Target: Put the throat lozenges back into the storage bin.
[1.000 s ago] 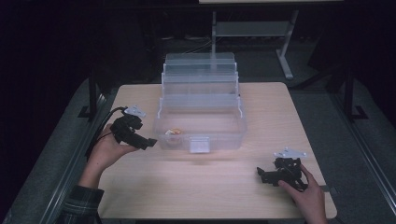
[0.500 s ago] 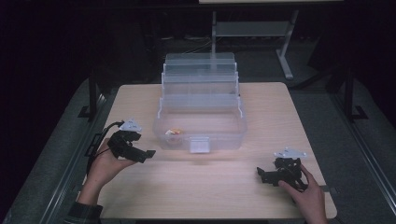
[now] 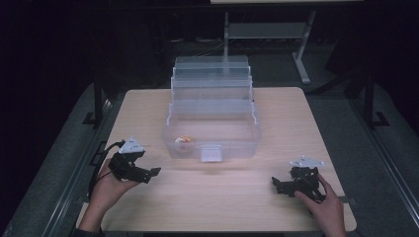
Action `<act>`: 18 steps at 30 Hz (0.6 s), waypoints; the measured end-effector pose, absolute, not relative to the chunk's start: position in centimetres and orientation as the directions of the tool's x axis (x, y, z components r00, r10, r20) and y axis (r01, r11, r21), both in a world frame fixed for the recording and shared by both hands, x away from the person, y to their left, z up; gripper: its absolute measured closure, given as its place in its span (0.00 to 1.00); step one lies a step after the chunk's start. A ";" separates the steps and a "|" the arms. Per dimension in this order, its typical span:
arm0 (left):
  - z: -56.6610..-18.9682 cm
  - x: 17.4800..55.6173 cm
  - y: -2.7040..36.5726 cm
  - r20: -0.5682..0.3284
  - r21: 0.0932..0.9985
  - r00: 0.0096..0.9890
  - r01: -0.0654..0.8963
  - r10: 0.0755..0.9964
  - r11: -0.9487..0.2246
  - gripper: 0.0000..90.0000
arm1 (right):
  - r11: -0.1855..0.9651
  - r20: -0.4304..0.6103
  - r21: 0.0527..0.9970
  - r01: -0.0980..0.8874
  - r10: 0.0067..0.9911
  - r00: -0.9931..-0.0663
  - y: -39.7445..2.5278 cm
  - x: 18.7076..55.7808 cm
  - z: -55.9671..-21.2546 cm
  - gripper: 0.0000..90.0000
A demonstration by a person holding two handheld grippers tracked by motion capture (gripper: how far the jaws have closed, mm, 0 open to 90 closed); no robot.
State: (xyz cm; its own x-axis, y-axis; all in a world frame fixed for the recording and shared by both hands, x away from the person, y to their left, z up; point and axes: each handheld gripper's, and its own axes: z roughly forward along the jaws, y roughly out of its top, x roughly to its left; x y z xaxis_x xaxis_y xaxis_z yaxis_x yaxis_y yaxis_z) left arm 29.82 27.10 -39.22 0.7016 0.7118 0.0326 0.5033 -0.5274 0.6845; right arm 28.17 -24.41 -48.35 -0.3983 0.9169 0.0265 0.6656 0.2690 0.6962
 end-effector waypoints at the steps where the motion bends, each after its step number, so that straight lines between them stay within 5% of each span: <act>1: -39.4 29.7 27.2 0.031 0.687 0.698 0.505 0.716 -0.523 0.13 | 0.269 0.026 0.696 0.666 0.917 -0.398 -24.4 28.2 -48.4 0.00; 18: -43.0 26.6 29.4 0.045 0.725 0.643 0.506 0.764 -0.468 0.14 | 0.269 0.026 0.696 0.665 0.917 -0.398 -24.4 28.2 -48.4 0.00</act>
